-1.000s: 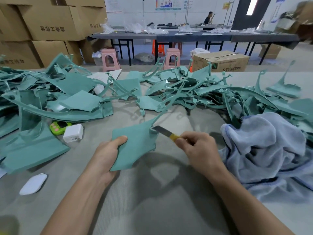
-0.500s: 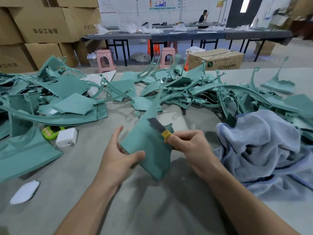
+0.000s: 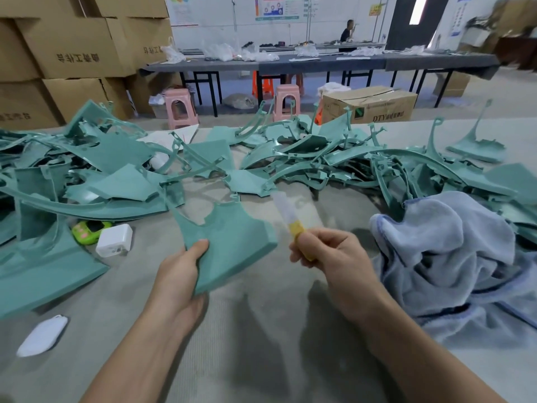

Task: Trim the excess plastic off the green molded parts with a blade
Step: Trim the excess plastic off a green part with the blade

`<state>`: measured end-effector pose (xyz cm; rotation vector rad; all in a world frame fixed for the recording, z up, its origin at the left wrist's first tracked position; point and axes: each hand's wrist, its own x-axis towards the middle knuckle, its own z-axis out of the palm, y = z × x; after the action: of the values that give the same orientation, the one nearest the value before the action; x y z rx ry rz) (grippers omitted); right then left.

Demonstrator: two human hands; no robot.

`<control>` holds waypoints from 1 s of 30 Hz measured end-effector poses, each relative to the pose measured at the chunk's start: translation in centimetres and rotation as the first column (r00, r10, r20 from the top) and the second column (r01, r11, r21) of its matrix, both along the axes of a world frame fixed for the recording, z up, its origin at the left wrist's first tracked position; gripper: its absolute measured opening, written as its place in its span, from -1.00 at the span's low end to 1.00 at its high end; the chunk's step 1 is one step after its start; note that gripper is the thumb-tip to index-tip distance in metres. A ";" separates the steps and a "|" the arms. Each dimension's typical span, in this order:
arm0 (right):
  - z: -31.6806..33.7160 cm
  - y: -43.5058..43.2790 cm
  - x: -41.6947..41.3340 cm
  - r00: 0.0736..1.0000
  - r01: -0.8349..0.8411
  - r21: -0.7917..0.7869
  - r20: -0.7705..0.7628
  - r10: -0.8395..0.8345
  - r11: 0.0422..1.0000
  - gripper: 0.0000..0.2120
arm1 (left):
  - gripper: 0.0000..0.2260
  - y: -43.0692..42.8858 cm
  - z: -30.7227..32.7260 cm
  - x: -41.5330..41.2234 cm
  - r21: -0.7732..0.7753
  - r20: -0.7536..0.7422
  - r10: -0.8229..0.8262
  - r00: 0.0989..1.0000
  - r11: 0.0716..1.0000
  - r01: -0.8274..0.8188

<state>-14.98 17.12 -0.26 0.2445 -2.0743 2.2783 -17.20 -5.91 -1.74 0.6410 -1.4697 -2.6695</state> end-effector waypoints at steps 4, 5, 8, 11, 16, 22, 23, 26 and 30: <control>0.4 -1.0 0.4 0.986 -0.123 0.107 -0.102 0.134 0.987 -0.81 | -0.79 -0.5 0.7 0.5 0.124 0.067 -0.165 0.984 0.980 0.156; 0.4 -0.9 0.1 0.990 -0.091 0.106 -0.102 0.101 0.990 -0.81 | -0.78 -0.6 1.0 0.6 0.156 0.065 -0.188 0.980 0.972 0.176; 0.3 -0.2 -0.3 0.995 -0.023 0.077 -0.097 0.031 0.997 -0.79 | -0.80 -0.6 1.4 0.8 0.200 0.051 -0.190 0.980 0.964 0.177; 0.6 0.4 0.1 0.965 -0.229 0.105 -0.102 0.240 0.968 -0.81 | -0.79 -0.3 1.4 0.8 0.168 0.060 -0.193 0.979 0.969 0.181; -0.6 0.1 -0.7 0.998 0.018 0.139 -0.065 -0.009 0.990 -0.83 | -0.81 -0.6 1.7 0.8 0.173 0.055 -0.186 0.981 0.969 0.174; -1.2 -0.1 -0.7 0.999 -0.040 0.242 -0.017 0.046 0.969 -0.87 | -0.84 -0.5 1.3 0.5 0.097 0.053 -0.061 0.997 0.994 0.056; -1.5 -0.2 -0.9 0.997 0.071 0.280 0.002 -0.075 0.957 -0.87 | -0.84 -0.8 1.0 0.3 0.059 0.053 -0.017 0.998 0.998 0.014; -1.7 0.0 -1.1 0.985 0.153 0.248 0.035 -0.167 0.957 -0.82 | -0.87 -1.5 0.7 0.0 -0.044 0.064 0.059 0.996 0.997 -0.056; -0.9 -1.0 0.0 0.990 0.135 0.193 0.008 -0.140 0.972 -0.81 | -0.90 -1.0 0.6 0.1 -0.088 0.066 0.100 0.993 0.992 -0.094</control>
<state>-14.98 16.12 -1.17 0.0799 -2.2475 2.0140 -17.13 -6.88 -1.09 0.7856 -1.5167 -2.5222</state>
